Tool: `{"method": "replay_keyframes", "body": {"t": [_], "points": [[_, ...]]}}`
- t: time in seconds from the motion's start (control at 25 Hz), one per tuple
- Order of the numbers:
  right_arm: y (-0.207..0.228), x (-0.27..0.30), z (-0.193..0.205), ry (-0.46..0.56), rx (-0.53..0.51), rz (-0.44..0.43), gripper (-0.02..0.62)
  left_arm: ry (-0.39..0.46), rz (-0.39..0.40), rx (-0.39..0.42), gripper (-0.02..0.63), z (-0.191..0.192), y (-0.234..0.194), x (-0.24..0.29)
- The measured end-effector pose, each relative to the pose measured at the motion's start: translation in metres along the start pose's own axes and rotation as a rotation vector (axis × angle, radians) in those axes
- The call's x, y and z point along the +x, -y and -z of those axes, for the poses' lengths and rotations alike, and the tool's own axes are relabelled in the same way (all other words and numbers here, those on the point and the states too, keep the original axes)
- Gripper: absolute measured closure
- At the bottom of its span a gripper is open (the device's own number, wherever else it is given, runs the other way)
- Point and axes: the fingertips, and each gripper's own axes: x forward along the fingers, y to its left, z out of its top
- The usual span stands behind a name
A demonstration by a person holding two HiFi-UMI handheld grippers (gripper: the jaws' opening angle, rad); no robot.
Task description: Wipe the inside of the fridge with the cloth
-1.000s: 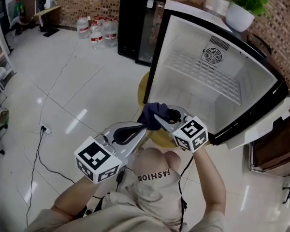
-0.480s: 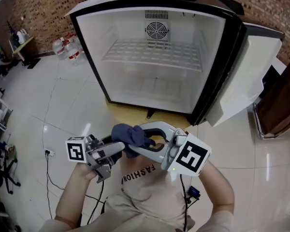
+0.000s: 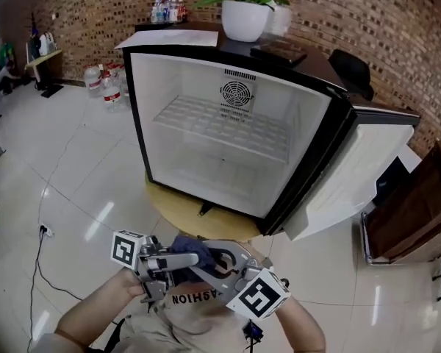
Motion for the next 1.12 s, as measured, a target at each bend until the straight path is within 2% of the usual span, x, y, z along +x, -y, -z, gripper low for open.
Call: {"method": "replay_keyframes", "body": {"t": [0.08,0.12,0.16,0.24,0.28,0.32,0.4,0.52,0.6,0.68,0.8,1.0,1.12], "points": [[0.005,-0.005,0.006,-0.013,-0.004,0.036,0.454,0.057,0.057,-0.058,0.339,-0.004,0.003,0.010],[0.007,-0.008,0.009,-0.026,-0.017,0.058,0.402,0.090,0.089,-0.093,0.401,-0.006,0.004,0.014],[0.009,-0.012,0.011,-0.032,-0.028,0.078,0.349,0.120,0.115,-0.121,0.435,-0.008,0.005,0.018],[0.018,-0.025,0.008,0.005,-0.008,0.135,0.286,0.163,0.122,-0.129,0.451,-0.013,0.005,0.023],[0.025,-0.035,0.003,0.062,0.040,0.188,0.251,0.175,0.097,-0.101,0.454,-0.018,0.003,0.025],[0.035,-0.048,-0.003,0.134,0.109,0.254,0.247,0.183,0.054,-0.050,0.457,-0.028,0.001,0.027],[0.049,-0.074,-0.006,0.222,0.189,0.350,0.249,0.186,-0.071,0.123,0.457,-0.058,0.001,0.036],[0.042,-0.092,0.006,0.184,0.139,0.362,0.249,0.207,-0.247,0.455,0.457,-0.121,0.016,0.064],[0.028,-0.091,0.018,0.124,0.089,0.337,0.249,0.242,-0.323,0.604,0.457,-0.161,0.025,0.084],[0.010,-0.092,0.036,0.016,0.042,0.287,0.249,0.281,-0.368,0.679,0.457,-0.194,0.031,0.107],[-0.009,-0.103,0.060,-0.174,-0.018,0.222,0.249,0.313,-0.376,0.740,0.457,-0.232,0.034,0.151],[-0.031,-0.117,0.066,-0.248,-0.047,0.204,0.249,0.292,-0.403,0.832,0.457,-0.271,0.024,0.209],[-0.045,-0.124,0.071,-0.291,-0.071,0.196,0.249,0.268,-0.458,0.859,0.457,-0.289,0.004,0.235]]}}
